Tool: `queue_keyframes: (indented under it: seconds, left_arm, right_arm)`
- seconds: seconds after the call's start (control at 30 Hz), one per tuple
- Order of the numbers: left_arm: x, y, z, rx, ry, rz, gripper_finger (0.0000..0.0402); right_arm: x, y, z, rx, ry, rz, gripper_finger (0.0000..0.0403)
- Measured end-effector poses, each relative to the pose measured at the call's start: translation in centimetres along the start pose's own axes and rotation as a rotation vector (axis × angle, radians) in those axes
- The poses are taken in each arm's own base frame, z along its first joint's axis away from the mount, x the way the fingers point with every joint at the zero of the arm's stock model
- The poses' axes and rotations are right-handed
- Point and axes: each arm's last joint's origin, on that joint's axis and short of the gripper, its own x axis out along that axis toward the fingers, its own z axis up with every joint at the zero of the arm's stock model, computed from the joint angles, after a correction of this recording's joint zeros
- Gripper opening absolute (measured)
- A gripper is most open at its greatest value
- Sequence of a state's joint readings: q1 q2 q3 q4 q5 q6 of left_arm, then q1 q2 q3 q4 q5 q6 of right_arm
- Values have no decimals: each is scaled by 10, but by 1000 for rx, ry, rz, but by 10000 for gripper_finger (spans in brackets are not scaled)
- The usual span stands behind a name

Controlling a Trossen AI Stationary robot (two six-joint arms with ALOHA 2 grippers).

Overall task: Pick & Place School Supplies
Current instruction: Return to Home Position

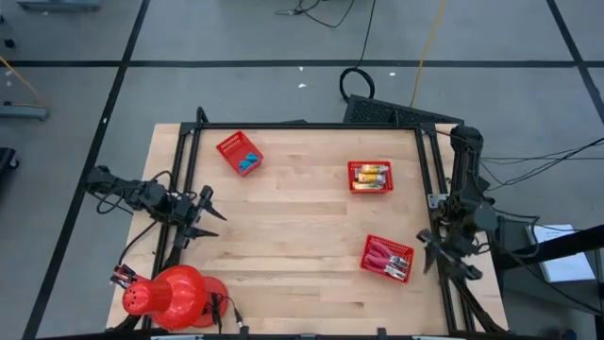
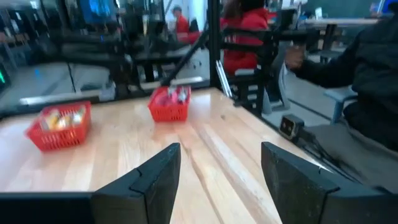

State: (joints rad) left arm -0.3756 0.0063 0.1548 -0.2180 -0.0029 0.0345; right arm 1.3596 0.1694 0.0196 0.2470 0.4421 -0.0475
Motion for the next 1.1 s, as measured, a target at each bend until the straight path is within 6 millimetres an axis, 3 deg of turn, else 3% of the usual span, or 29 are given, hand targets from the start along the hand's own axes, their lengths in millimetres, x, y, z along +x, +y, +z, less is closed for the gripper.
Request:
queue_keyframes:
  seconds: [0.23, 0.77, 0.93, 1.1]
  left_arm:
    - [2, 2, 0, 105, -54, 33, 228]
    - [-1, 25, 0, 103, -41, 359, 228]
    - [-3, 30, -2, 71, -23, 393, 228]
    - [-4, 34, -2, 60, -30, 322, 228]
  right_arm:
    - [-1, -24, -7, -97, 76, -315, 196]
    - [-15, -81, -6, -207, 131, -914, 196]
    - [-20, -92, -6, -209, 131, -911, 192]
    - [-25, -101, -7, -176, 120, -817, 196]
